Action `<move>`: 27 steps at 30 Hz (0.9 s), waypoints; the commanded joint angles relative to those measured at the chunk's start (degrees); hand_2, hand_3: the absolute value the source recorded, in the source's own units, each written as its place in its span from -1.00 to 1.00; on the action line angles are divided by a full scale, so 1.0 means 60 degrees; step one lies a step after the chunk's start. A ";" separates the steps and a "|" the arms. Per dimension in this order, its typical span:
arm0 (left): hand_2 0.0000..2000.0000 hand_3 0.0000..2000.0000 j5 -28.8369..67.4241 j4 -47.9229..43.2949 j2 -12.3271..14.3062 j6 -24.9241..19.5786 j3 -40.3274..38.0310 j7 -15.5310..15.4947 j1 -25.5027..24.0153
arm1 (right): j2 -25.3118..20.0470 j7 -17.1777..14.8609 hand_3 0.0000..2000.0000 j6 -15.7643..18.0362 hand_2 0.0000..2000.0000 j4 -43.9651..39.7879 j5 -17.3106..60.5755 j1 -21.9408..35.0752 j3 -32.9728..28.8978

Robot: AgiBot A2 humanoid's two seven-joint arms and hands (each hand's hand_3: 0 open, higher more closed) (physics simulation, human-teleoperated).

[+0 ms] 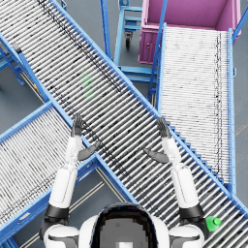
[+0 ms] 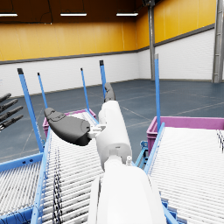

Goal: Pick up the oil and place it on the left assembly line, put the cola on the right, and keep Sprite still

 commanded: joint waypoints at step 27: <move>-1.00 -1.00 0.0000 0.0000 0.0000 0.0000 0.0000 0.0000 0.0000 | 0.0000 0.0000 -1.00 0.0000 -1.00 0.0000 0.0000 0.0000 0.0000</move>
